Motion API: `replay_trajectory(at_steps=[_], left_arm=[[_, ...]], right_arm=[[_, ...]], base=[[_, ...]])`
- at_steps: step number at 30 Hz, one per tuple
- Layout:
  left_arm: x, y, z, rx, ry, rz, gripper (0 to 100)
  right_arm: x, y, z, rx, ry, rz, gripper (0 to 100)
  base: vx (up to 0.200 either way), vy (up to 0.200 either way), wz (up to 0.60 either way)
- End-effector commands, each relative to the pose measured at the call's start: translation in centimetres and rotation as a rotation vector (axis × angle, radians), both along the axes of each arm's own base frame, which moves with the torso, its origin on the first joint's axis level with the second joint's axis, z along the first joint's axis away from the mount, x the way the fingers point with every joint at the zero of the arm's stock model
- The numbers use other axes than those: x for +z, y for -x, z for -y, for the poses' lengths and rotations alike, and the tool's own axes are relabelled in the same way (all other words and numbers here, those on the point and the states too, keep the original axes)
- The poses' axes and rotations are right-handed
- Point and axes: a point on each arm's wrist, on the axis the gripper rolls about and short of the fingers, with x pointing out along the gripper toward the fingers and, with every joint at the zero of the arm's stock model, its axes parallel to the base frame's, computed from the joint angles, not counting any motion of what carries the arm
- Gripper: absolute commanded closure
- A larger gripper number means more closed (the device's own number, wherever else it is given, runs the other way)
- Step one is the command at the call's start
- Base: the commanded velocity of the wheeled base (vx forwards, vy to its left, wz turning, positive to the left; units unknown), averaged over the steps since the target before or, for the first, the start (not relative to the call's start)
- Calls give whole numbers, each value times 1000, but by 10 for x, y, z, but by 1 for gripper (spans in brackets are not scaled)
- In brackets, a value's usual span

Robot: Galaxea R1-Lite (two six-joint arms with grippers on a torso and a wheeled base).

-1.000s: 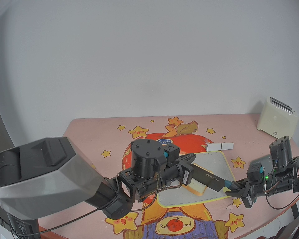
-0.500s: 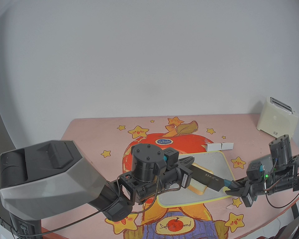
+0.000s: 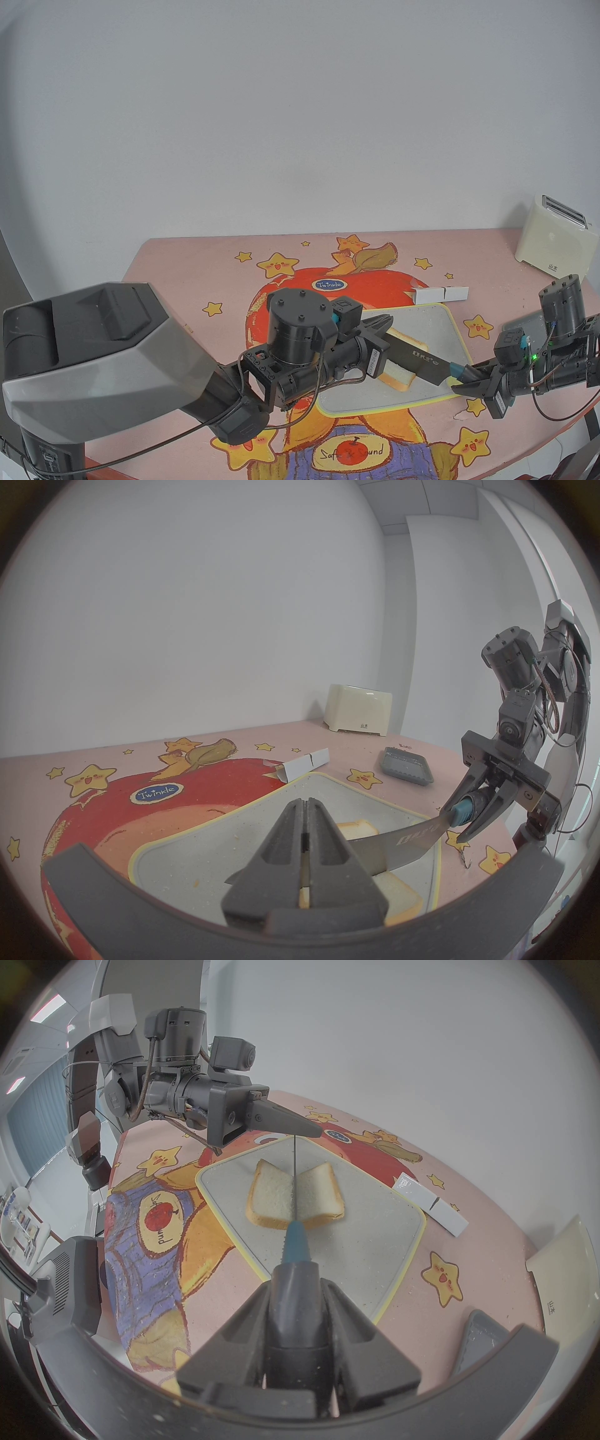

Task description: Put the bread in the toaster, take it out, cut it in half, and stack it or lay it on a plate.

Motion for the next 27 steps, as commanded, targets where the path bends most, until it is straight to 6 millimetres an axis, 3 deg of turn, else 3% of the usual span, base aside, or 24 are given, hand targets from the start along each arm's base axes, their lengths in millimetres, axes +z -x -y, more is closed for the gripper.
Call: replay_trajectory(at_steps=[1,5,18,27], left_arm=[[-3,0,-1,1,-7,-7,100],[-6,0,-2,4,-16,-15,100],[1,-1,1,3,5,2,100],[-4,-2,-1,11,-8,-9,100]], right_arm=[[8,-4,-2,3,-15,33,100],[12,-6,-3,2,-19,41,100],[-6,3,1,1,14,-31,100],[11,-7,-4,3,-21,40,100]], base=[[0,0,0],[0,0,0],[0,0,0],[0,0,0]])
